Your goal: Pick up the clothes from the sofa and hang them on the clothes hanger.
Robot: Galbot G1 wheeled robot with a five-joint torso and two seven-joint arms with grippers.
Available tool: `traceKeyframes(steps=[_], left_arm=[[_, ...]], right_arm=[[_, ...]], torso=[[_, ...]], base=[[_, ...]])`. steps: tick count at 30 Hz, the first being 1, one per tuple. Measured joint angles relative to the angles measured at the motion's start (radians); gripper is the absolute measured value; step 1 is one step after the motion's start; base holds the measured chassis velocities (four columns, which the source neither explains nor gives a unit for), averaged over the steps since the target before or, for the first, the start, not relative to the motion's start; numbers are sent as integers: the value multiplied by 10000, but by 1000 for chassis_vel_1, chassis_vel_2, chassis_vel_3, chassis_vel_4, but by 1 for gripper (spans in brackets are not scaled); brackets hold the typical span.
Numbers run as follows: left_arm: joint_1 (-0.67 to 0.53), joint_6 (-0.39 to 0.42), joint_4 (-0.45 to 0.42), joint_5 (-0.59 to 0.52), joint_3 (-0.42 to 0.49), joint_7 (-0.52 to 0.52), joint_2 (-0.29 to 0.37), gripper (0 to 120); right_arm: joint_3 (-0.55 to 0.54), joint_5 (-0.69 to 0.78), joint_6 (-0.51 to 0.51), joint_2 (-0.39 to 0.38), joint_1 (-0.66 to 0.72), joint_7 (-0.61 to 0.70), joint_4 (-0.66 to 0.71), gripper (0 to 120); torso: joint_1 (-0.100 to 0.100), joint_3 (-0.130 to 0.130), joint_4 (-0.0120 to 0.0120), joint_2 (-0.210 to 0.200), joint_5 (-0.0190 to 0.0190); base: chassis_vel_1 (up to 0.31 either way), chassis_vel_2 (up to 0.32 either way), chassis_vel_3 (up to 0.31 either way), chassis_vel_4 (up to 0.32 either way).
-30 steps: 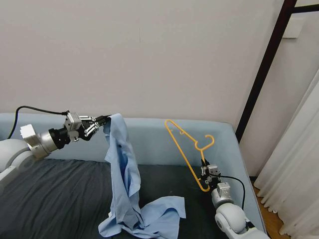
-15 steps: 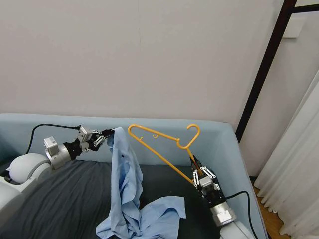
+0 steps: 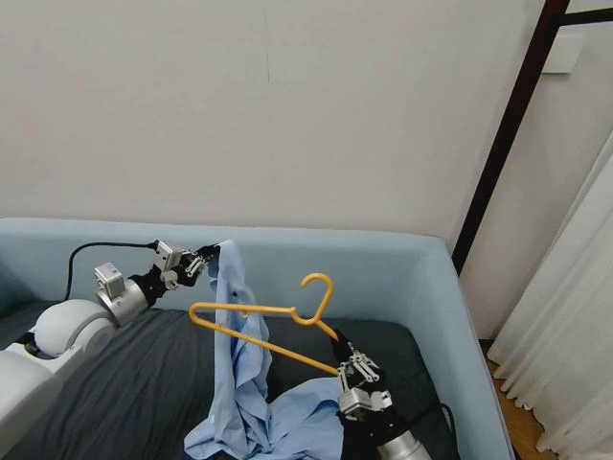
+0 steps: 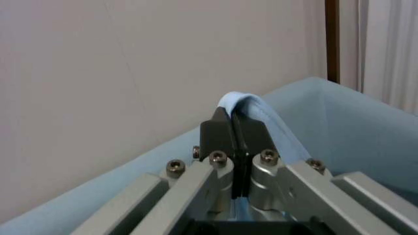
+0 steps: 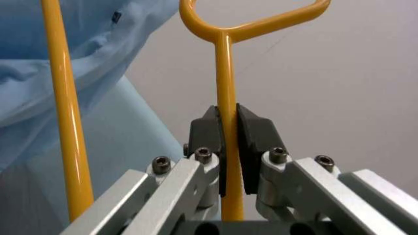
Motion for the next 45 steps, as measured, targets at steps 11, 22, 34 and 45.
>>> traceKeyframes(steps=[11,22,34,45], left_arm=[[363,114,-683,-30,-179,-708,-90,0],[751,175,-1005,193,-437,-714,-50,0],[989,227,-1339,386,-302,-1164,-882,0],[1384,329,-1570,904,-273,-1419,-1290,0]], right_arm=[[-1299,222,-3322,104,925,637,-373,5],[-733,919,-3692,-475,934,744,-486,5],[-1268,2664,-3833,-596,1538,737,202,5],[-1717,3965,-4459,-972,1758,925,1015,5]], torso=[[1,0,-1,-1,0],[1,1,-1,-1,2],[1,0,0,-1,1],[0,0,0,0,0]], base=[[0,0,0,0],[0,0,0,0],[0,0,0,0],[0,0,0,0]])
